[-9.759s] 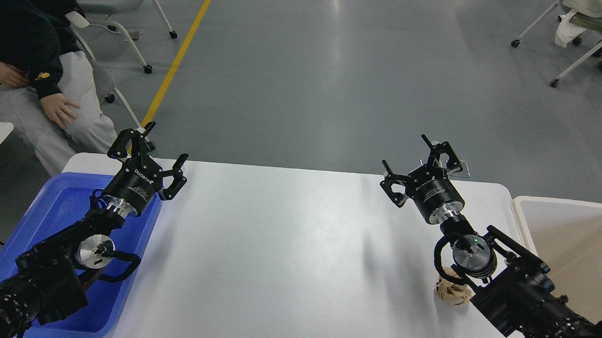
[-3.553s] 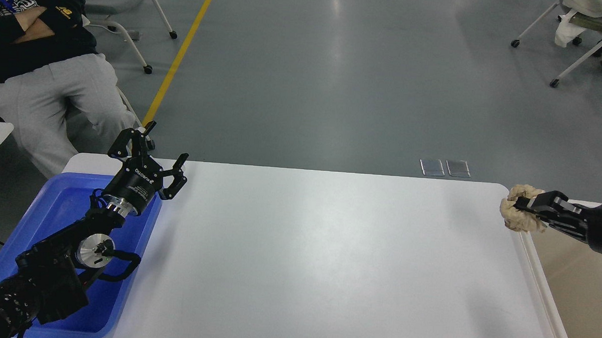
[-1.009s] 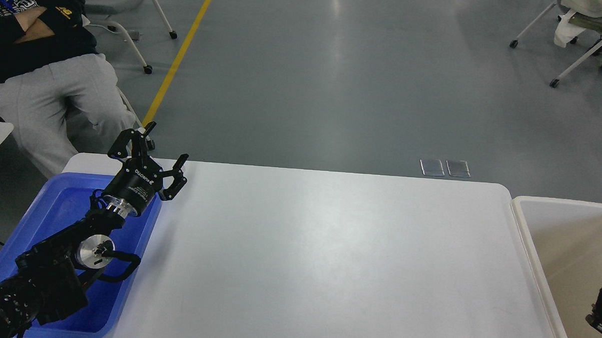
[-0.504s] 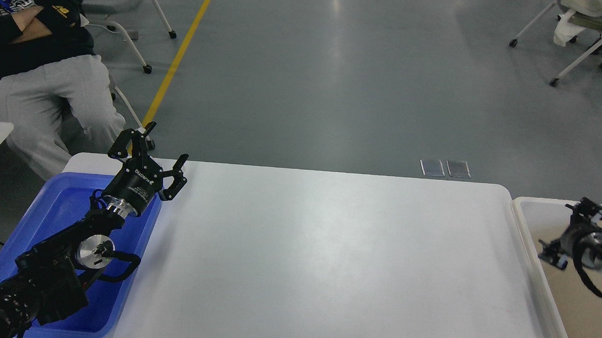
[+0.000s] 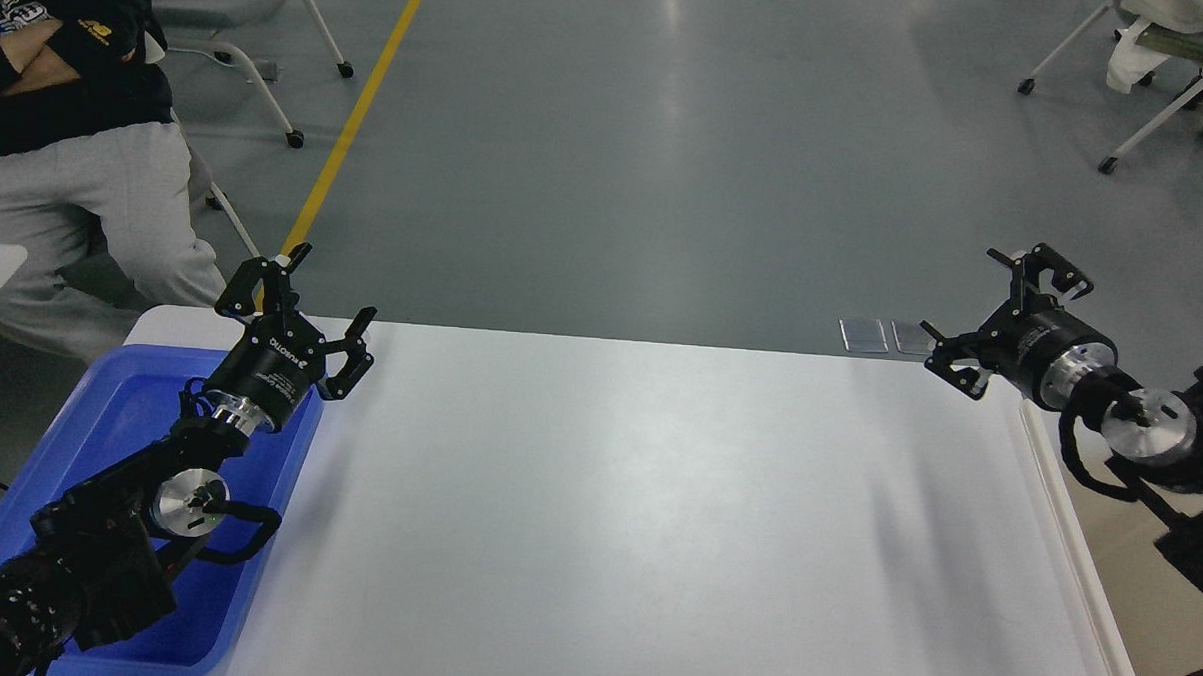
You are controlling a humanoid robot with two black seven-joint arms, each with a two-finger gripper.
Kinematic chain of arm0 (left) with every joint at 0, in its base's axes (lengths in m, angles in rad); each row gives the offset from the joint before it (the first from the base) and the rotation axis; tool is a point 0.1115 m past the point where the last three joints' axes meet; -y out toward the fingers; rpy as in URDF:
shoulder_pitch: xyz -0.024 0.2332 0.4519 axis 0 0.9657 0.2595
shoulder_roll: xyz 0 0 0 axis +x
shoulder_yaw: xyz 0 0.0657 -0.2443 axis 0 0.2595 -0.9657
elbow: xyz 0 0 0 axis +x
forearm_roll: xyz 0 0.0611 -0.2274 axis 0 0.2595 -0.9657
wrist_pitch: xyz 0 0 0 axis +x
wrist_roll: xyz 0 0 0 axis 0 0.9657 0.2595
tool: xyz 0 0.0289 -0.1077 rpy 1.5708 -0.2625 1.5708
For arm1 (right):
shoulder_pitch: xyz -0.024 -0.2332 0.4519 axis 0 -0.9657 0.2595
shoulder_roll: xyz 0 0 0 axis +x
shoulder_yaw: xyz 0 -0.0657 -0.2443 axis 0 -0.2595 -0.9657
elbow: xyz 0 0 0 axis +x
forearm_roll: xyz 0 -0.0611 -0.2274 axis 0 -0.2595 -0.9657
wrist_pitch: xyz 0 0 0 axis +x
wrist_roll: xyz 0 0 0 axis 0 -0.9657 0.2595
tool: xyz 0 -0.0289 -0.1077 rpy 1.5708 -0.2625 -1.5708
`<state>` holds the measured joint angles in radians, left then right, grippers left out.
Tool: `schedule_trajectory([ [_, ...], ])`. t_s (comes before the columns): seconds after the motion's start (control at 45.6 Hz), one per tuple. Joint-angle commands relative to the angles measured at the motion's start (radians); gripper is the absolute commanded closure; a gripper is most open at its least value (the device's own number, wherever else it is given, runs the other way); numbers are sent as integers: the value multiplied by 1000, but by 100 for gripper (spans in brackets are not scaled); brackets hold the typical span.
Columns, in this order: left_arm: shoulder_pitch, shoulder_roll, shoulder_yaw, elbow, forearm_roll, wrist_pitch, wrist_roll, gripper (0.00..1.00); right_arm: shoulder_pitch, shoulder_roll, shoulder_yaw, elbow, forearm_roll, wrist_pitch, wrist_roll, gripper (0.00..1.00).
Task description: Tidy desktop
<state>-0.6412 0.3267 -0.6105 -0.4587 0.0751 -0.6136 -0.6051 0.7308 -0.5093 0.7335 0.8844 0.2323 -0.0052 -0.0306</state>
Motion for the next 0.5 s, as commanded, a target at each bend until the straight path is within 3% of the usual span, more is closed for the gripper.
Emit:
schedule_trajectory([
  [0.0,0,0,0,0,0,0,-1,0,22,202,84,7,-2,36,1,0],
  [0.175,0,0,0,0,0,0,-1,0,2,291,70,10,-27,54,1,0],
  [0.482,0,0,0,0,0,0,-1,0,-90,299,63,-48,-97,208,8,0],
])
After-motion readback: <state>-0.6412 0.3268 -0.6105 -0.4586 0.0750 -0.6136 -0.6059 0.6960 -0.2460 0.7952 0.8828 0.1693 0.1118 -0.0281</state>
